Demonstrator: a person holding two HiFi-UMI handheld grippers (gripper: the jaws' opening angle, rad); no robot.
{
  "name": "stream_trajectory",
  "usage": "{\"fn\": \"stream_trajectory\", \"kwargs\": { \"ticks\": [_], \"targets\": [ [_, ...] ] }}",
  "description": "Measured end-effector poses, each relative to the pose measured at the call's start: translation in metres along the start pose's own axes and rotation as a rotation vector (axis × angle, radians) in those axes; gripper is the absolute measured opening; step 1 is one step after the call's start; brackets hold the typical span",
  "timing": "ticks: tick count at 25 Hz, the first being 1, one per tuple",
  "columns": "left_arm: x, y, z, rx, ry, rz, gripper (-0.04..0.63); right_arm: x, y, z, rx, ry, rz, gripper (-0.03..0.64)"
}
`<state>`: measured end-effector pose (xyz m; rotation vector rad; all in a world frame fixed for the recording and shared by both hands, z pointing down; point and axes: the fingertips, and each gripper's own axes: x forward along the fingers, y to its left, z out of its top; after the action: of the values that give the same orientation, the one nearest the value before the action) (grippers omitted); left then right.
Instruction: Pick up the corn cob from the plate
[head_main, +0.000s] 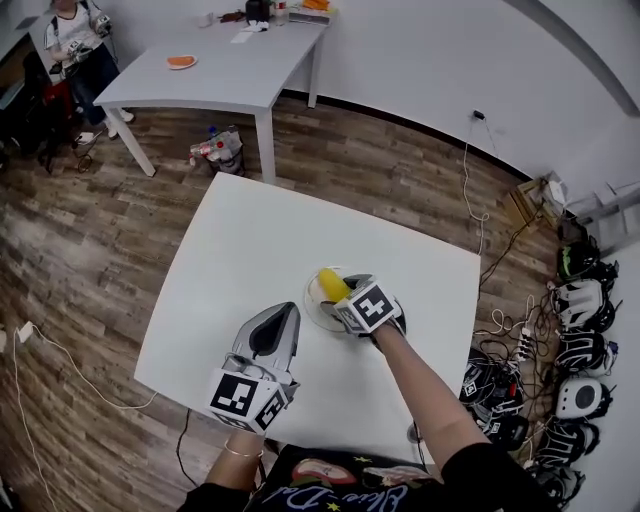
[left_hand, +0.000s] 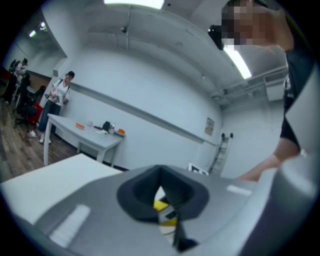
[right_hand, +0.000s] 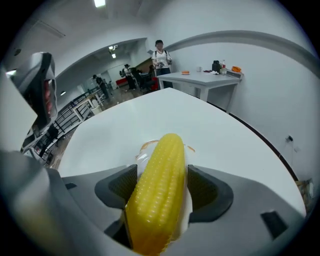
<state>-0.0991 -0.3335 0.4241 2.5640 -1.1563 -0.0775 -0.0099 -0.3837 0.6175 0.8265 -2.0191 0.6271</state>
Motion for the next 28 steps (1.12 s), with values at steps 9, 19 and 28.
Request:
{"fn": "stream_trajectory", "kwargs": {
  "ticks": [9,19,28],
  "targets": [
    [-0.015,0.0,0.003,0.002,-0.011,0.026,-0.012,-0.017,-0.007,-0.012,0.069,-0.097,-0.08,0.271],
    [-0.017,-0.057,0.01,0.081,-0.021,-0.005,-0.012,-0.167,0.03,0.011,0.216,-0.664,-0.08,0.27],
    [0.013,-0.135,0.009,0.158,-0.026,-0.094,-0.012,-0.282,0.038,-0.008,0.165,-0.891,-0.114,0.27]
  ]
}}
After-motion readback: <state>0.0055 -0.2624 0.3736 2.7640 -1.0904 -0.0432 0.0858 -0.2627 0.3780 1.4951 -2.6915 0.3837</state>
